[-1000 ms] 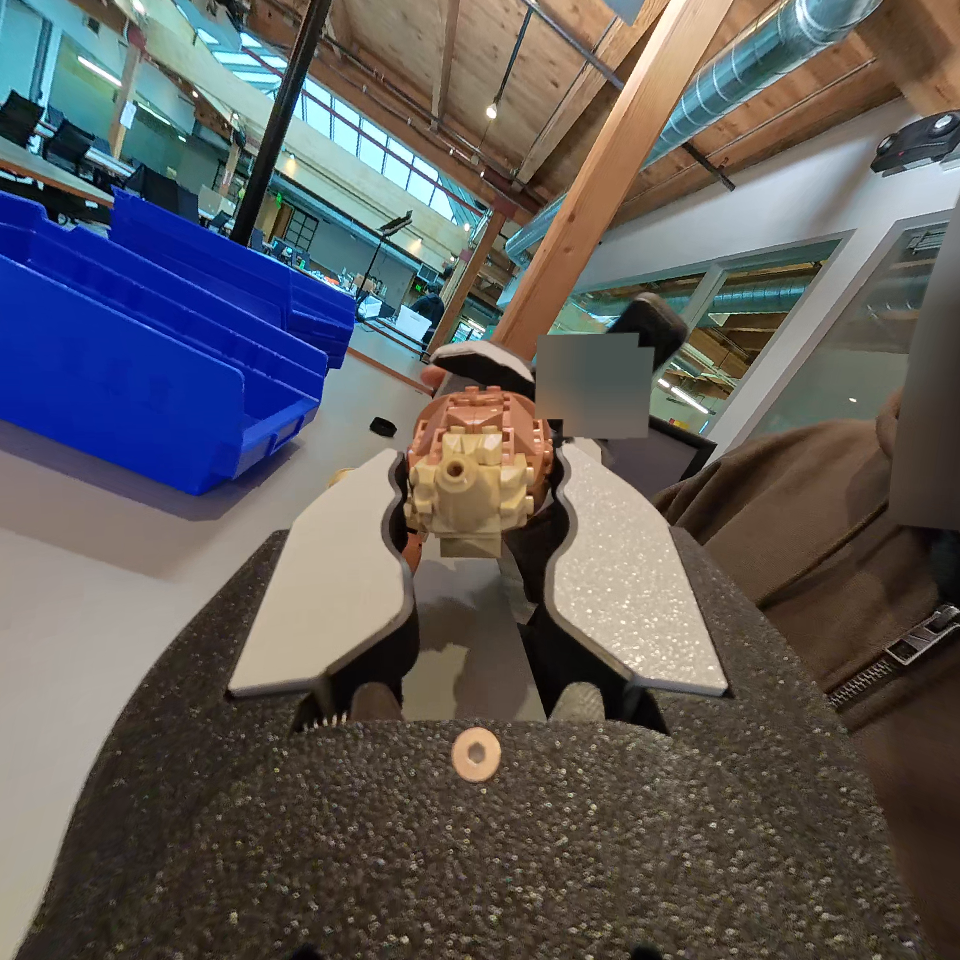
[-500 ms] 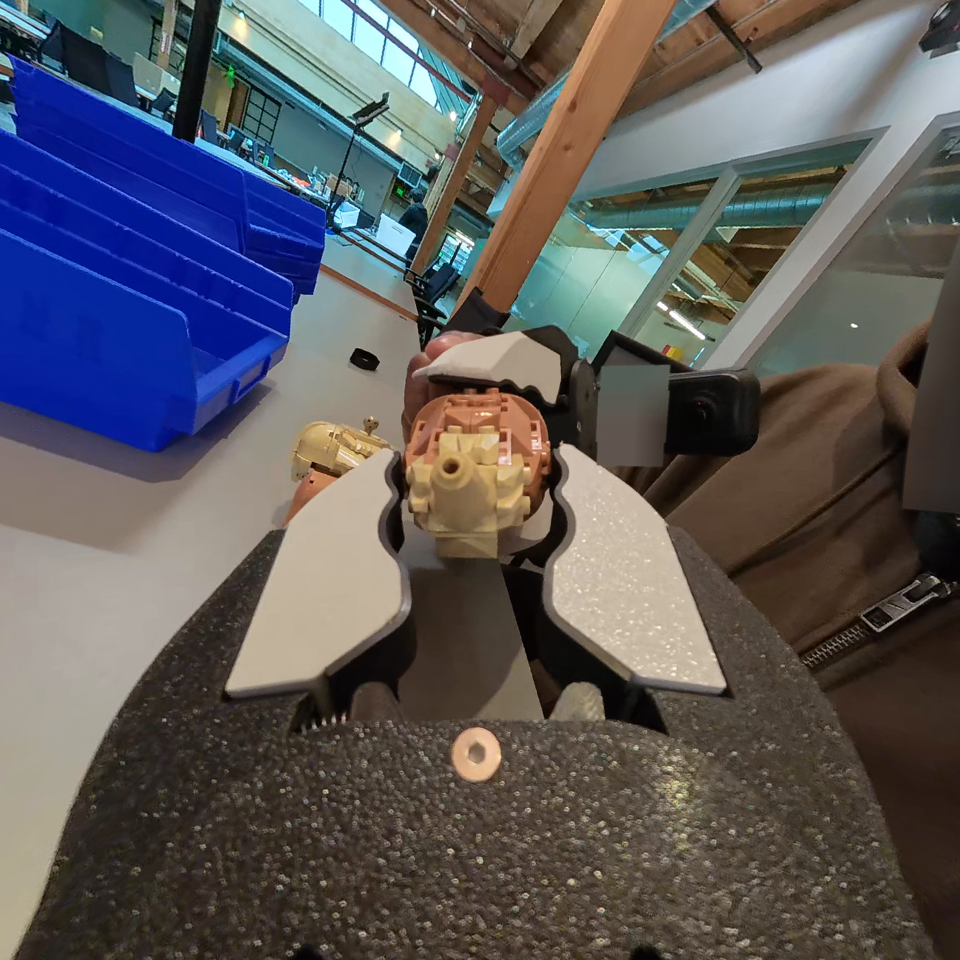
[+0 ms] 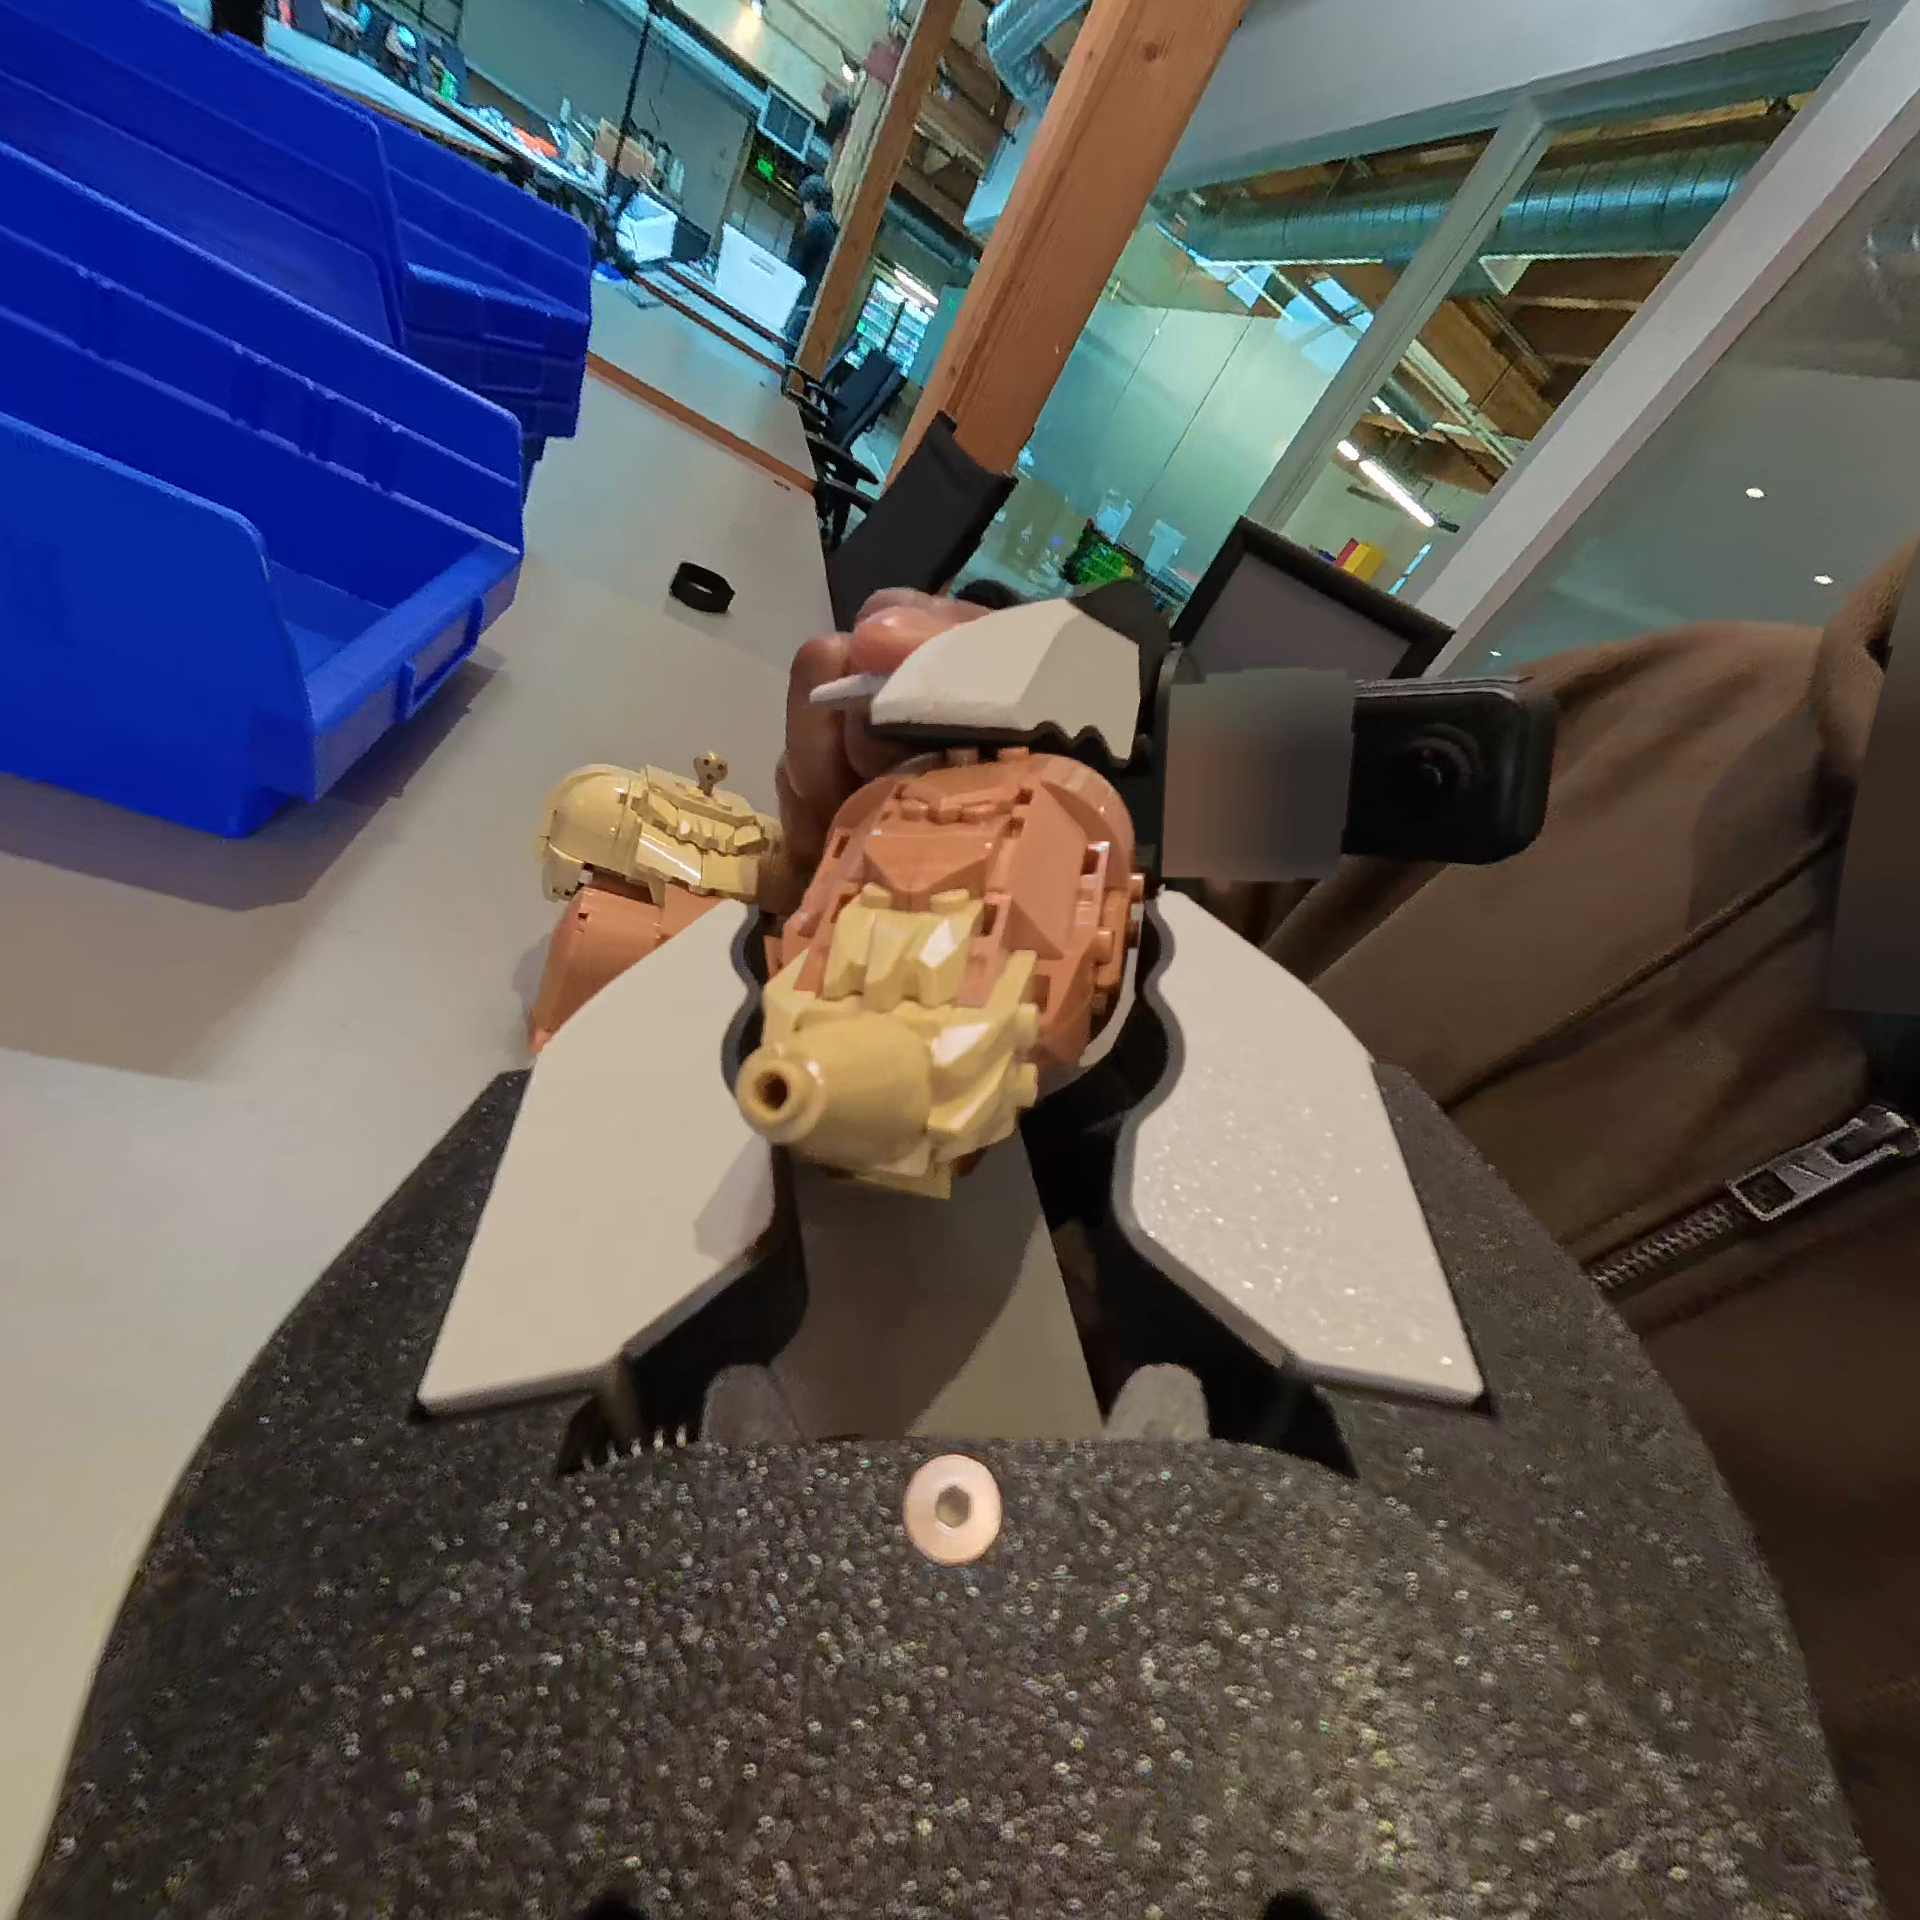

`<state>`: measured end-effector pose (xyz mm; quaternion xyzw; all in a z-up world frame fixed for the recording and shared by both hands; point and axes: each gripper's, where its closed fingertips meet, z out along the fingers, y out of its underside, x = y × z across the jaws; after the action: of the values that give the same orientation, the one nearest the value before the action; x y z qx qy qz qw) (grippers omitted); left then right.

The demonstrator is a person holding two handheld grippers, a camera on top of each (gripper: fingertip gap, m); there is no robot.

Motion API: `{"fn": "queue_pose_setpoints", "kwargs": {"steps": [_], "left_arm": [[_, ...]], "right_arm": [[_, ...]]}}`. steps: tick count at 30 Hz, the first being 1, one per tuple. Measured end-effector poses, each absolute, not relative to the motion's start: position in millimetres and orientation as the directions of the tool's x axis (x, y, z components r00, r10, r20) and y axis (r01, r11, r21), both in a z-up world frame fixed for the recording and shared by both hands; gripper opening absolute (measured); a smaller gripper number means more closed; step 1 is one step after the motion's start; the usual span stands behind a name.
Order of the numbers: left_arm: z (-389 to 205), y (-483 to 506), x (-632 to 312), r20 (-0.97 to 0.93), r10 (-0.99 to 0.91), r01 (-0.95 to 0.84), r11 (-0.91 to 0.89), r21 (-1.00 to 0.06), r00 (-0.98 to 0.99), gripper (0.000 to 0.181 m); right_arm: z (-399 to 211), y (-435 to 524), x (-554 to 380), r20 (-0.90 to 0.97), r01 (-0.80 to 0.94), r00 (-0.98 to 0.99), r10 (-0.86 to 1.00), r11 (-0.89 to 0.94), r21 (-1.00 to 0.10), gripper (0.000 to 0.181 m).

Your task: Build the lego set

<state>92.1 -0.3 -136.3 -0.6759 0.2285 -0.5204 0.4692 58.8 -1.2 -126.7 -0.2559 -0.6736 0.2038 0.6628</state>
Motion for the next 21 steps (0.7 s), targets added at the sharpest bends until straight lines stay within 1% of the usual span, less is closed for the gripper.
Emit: {"fn": "queue_pose_setpoints", "kwargs": {"steps": [4,7,14,17,21], "left_arm": [[-134,-5,97,0.530,-0.801,0.199,-0.491,-0.848,0.278,0.069],[-127,-12,100,0.566,-0.805,0.233,-0.524,-0.819,0.180,0.069],[-117,-17,107,0.587,-0.809,0.307,-0.548,-0.778,0.041,0.072],[-117,-16,110,0.569,-0.821,0.314,-0.531,-0.787,0.038,0.068],[-120,-15,112,0.530,-0.843,0.282,-0.489,-0.826,0.089,0.066]], "right_arm": [[-124,-5,63,0.800,0.033,-0.014,0.599,0.800,-0.599,0.058],[-120,-9,66,0.803,-0.011,-0.020,0.596,0.803,-0.596,0.058],[-117,-24,71,0.833,-0.097,-0.019,0.553,0.828,-0.552,0.058],[-120,-19,68,0.846,-0.054,0.011,0.533,0.845,-0.531,0.058],[-121,-20,68,0.831,-0.058,0.010,0.556,0.830,-0.555,0.058]]}}
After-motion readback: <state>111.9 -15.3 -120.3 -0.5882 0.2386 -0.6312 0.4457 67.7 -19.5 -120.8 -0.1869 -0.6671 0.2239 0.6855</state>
